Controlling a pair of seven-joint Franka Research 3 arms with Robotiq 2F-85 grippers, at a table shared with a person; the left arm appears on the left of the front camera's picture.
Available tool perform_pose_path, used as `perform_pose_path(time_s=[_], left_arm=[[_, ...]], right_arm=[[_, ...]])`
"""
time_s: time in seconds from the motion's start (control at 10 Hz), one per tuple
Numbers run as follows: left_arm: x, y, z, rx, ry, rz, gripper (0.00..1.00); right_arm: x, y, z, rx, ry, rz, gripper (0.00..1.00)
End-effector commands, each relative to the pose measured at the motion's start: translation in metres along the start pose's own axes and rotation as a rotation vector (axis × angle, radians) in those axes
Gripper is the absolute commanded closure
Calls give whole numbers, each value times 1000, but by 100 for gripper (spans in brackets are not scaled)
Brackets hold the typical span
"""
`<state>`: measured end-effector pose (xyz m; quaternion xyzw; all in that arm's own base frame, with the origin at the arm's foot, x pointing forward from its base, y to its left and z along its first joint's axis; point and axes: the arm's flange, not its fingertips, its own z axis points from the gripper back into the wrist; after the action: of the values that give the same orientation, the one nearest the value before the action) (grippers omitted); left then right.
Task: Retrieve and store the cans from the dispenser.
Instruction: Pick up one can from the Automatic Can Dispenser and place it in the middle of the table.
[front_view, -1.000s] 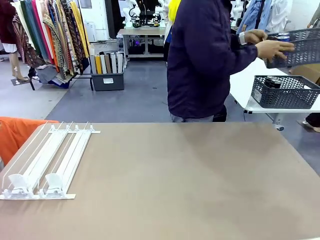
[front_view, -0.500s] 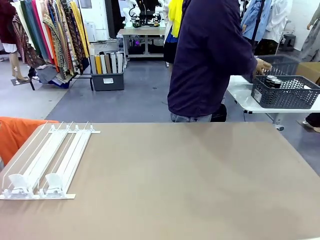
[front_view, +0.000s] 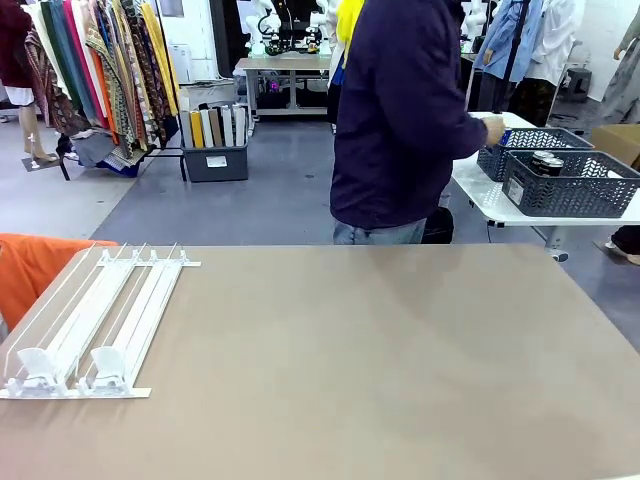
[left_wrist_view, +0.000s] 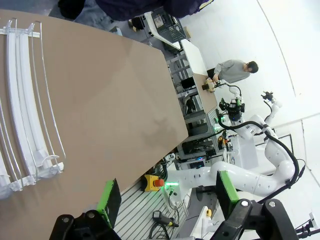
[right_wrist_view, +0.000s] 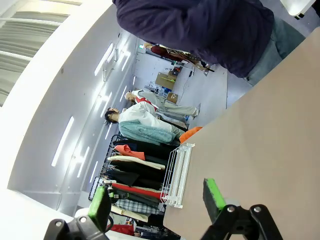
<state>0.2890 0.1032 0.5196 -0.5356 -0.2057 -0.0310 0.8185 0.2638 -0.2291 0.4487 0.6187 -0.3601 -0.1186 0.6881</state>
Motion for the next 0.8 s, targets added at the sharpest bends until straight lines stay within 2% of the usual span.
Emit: perform_pose_path(time_s=[0.0, 0.7], left_arm=[[1, -1, 0, -17, -9, 0, 0], [1, -1, 0, -17, -9, 0, 0]], right_arm=[[4, 6, -3, 19, -21, -17, 0], [4, 6, -3, 19, -21, -17, 0]])
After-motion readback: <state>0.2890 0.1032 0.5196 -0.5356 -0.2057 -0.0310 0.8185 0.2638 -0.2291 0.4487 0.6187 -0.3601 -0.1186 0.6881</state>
